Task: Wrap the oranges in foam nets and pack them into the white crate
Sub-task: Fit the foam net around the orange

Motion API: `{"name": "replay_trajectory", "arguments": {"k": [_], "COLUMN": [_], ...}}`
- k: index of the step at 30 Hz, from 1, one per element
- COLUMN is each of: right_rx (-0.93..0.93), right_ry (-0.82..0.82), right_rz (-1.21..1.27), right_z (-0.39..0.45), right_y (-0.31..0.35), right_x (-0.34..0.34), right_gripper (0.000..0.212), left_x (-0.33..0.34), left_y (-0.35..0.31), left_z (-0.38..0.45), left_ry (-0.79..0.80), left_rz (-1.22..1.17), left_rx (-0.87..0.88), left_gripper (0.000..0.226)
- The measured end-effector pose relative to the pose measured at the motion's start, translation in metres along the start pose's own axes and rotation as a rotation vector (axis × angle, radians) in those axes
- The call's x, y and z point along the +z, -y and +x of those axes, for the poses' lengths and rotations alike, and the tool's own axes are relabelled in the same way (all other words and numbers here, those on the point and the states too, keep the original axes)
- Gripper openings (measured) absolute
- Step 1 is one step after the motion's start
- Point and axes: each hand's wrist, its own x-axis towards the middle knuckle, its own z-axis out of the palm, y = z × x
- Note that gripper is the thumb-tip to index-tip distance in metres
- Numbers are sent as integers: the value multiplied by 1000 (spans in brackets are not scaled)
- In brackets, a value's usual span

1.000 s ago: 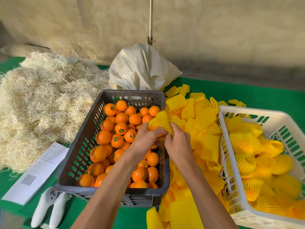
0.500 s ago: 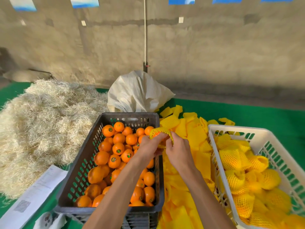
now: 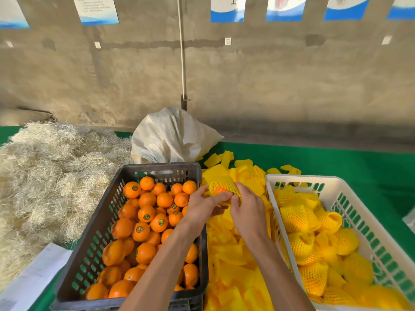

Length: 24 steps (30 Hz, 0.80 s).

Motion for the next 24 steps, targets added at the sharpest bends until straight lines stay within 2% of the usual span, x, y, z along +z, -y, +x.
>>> {"name": "replay_trajectory", "arguments": {"k": [2, 5, 7, 16, 19, 24], "right_rx": [0, 16, 32, 120, 127, 141], "right_ry": [-23, -43, -57, -21, -19, -57], "right_rz": [-2, -3, -3, -2, 29, -5], "right_z": [1, 3, 6, 19, 18, 10], "right_y": [-7, -19, -29, -68, -78, -87], "right_x": [-3, -6, -6, 4, 3, -9], "right_gripper": [44, 45, 45, 46, 46, 45], "left_x": [6, 18, 24, 50, 56, 79], "left_y": [3, 8, 11, 34, 42, 52], "left_z": [6, 13, 16, 48, 55, 61], "left_ry": [-3, 23, 28, 3, -11, -81], "left_rz": [-14, -5, 3, 37, 109, 221], "left_rx": [-27, -14, -7, -58, -13, 68], "left_gripper": [69, 46, 40, 50, 32, 35]}}
